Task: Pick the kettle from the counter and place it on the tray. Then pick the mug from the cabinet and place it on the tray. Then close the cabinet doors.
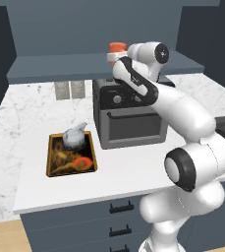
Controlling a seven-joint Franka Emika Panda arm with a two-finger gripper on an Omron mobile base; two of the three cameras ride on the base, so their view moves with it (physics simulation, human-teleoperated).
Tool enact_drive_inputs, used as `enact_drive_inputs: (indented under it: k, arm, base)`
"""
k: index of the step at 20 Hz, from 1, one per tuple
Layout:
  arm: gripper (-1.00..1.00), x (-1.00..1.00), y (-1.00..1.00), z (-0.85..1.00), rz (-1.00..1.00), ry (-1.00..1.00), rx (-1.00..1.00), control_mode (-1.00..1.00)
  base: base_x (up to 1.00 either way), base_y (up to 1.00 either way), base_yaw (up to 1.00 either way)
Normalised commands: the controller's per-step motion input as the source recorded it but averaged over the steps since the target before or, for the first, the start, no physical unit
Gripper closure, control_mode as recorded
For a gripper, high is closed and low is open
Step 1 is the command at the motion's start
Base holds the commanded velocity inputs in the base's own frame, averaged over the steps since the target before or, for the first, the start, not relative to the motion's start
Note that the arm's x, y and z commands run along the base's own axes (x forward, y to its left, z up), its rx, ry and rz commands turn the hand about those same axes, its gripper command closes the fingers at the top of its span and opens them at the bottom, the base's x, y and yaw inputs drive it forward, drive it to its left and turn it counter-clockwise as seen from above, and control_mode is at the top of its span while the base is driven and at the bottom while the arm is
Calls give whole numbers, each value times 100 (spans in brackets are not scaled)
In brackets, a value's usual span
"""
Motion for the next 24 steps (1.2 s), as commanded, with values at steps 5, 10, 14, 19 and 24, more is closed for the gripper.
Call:
enact_drive_inputs:
  k: [5, 10, 14, 19, 24]
  arm:
    - [100, -100, 12, 0, 23, -2, 0, -100]
    - [100, -98, 19, 0, 28, 0, 0, -100]
    - [100, -93, 12, -14, 30, 0, 0, -100]
    - [100, -78, 32, -40, 28, 0, -3, -100]
    - [100, -69, 43, -55, 26, 1, -12, -100]
  base:
    - [0, 0, 0]
    - [0, 0, 0]
    - [0, 0, 0]
    - [0, 0, 0]
    - [0, 0, 0]
